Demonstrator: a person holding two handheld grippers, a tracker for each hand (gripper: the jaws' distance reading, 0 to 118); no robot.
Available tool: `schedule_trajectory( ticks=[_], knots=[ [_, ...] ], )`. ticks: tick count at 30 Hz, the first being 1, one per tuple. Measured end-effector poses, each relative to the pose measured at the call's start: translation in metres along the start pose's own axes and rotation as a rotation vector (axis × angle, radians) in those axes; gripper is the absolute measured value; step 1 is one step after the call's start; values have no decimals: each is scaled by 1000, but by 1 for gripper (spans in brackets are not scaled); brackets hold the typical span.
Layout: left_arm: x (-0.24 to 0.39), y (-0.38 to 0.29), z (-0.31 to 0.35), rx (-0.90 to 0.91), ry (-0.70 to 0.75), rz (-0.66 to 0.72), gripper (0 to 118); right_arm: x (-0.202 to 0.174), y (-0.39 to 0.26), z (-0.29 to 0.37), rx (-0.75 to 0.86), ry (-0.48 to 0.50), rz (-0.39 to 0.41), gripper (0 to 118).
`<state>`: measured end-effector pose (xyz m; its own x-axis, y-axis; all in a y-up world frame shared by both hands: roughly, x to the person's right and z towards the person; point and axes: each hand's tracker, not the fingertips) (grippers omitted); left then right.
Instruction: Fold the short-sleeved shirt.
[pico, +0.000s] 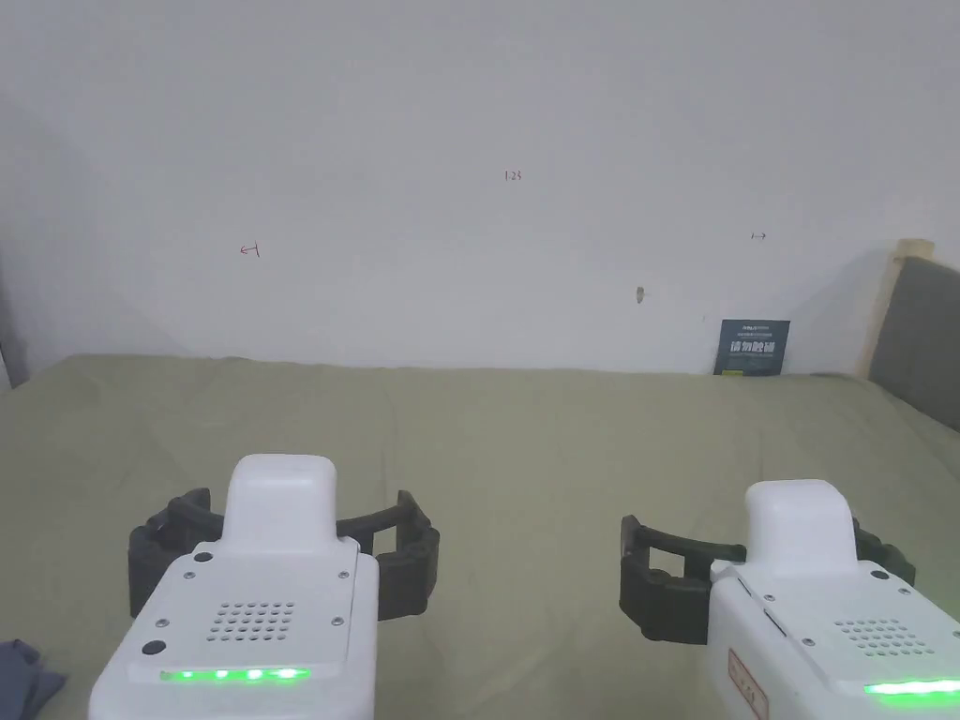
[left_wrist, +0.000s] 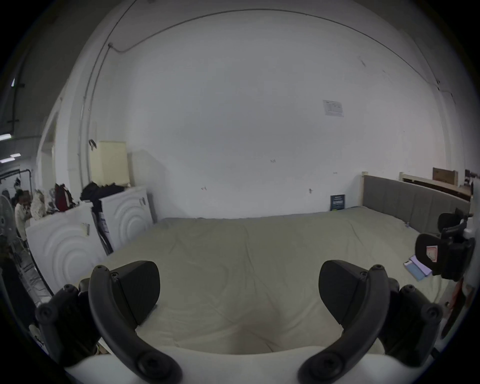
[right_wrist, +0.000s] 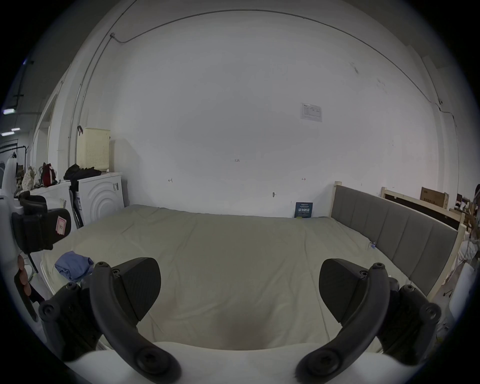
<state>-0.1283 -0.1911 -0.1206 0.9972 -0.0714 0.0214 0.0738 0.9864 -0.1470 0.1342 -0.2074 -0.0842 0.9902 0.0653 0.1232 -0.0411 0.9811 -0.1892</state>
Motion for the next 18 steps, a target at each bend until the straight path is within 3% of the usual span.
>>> schedule_trajectory(
  ticks=[9,10,12,13,17,18],
  knots=[
    [-2,-2,-2,-66,-97,-25,118,-1,1,0,1,-5,-7,118],
    [1,-5,0,-61,-78,-24,118,-2,1,-1,-2,-8,-5,118],
    [15,-6,-6,-102,106,-164,118,-2,0,-2,-10,-4,-3,118],
    [15,-10,-7,-44,82,-166,118,-2,0,-2,-14,-4,-1,118],
    [-2,-9,-7,-75,-77,-28,118,-1,-2,0,-14,-4,3,118],
    [-3,-8,-7,-75,-61,-14,118,-1,-3,0,-14,-4,3,118]
  ],
)
